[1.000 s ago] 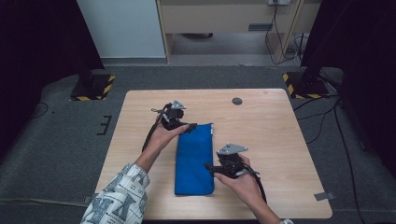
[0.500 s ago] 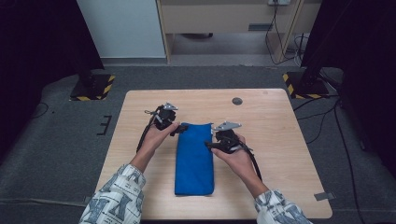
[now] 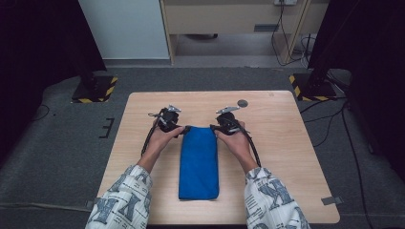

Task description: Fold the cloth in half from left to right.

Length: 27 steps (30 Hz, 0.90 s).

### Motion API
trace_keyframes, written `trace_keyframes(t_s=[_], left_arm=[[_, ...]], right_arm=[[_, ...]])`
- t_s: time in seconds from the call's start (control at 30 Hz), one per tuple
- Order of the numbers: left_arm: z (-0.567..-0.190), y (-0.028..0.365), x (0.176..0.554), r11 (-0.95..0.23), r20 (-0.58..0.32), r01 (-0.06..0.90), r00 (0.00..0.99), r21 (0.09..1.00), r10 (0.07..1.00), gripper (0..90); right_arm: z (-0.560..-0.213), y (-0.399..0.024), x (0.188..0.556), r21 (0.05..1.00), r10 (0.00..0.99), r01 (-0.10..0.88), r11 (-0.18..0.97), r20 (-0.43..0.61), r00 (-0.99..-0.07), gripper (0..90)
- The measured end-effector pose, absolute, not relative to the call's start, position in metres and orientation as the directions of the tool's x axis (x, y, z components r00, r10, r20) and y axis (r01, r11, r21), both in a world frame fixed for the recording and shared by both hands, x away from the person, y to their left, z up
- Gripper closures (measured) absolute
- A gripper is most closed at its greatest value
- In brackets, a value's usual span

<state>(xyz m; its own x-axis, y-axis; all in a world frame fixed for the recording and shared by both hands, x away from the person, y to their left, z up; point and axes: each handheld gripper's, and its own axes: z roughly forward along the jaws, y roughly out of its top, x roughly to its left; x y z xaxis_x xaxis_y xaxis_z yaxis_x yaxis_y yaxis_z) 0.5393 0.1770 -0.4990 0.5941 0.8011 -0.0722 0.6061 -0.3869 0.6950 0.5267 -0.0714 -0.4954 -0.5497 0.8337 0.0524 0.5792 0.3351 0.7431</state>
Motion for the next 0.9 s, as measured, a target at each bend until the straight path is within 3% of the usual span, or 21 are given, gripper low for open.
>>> trace_keyframes(t_s=[0.9], left_arm=[[-0.521, 0.166, 0.543, -0.428, -0.061, 0.644, 0.594, 0.635, 0.802, 34.9]], right_arm=[[-0.525, -0.052, 0.551, 0.668, 0.824, 0.636, 0.386, 0.060, -0.564, 51.1]])
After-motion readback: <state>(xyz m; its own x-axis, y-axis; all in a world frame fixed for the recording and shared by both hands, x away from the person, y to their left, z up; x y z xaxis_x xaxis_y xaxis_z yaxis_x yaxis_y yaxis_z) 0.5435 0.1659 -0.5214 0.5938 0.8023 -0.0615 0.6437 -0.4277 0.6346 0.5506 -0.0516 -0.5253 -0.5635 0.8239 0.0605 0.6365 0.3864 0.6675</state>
